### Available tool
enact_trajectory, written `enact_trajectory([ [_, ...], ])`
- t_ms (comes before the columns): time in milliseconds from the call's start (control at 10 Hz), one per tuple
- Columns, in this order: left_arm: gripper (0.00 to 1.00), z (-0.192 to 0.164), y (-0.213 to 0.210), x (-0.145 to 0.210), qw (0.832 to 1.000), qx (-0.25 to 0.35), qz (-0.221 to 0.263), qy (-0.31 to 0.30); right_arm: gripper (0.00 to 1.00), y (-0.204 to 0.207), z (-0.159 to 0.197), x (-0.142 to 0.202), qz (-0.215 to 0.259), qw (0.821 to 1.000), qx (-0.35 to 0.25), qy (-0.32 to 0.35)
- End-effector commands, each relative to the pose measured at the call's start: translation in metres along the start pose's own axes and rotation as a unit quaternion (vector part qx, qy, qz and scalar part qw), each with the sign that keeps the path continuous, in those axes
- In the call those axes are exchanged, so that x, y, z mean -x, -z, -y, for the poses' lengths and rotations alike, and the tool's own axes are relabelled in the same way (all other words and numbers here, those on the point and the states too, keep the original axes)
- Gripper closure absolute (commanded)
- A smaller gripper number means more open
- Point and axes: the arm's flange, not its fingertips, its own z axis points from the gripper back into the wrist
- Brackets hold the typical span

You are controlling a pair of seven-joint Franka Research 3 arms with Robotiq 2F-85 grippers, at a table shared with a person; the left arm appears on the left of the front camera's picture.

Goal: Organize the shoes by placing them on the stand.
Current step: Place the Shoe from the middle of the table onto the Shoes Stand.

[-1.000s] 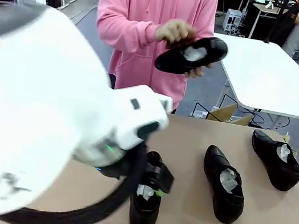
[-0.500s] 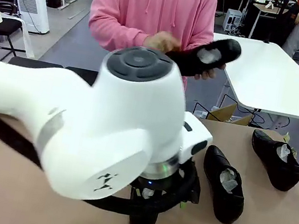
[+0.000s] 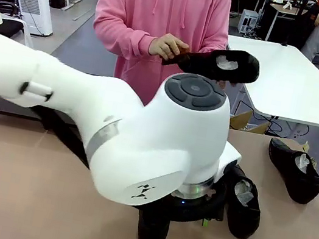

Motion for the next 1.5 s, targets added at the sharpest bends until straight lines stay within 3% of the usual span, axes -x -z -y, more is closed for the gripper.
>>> enact_trajectory([
  [0,0.0,0.017,0.024,-0.017,0.999,-0.004,0.012,-0.032,0.0,0.0,0.002,-0.001,0.001,1.0,-0.003,-0.007],
  [700,0.02,0.003,0.068,-0.031,0.998,-0.029,-0.009,-0.046,0.0,0.0,0.002,-0.001,0.001,1.0,-0.003,-0.007],
  [1300,1.0,-0.007,0.064,-0.031,0.998,-0.051,-0.012,-0.026,0.0,0.0,0.002,-0.001,0.001,1.0,-0.003,-0.007],
  [1400,1.0,-0.012,0.064,-0.031,0.998,-0.054,-0.015,-0.025,0.0,0.0,0.002,-0.001,0.001,1.0,-0.003,-0.007],
])
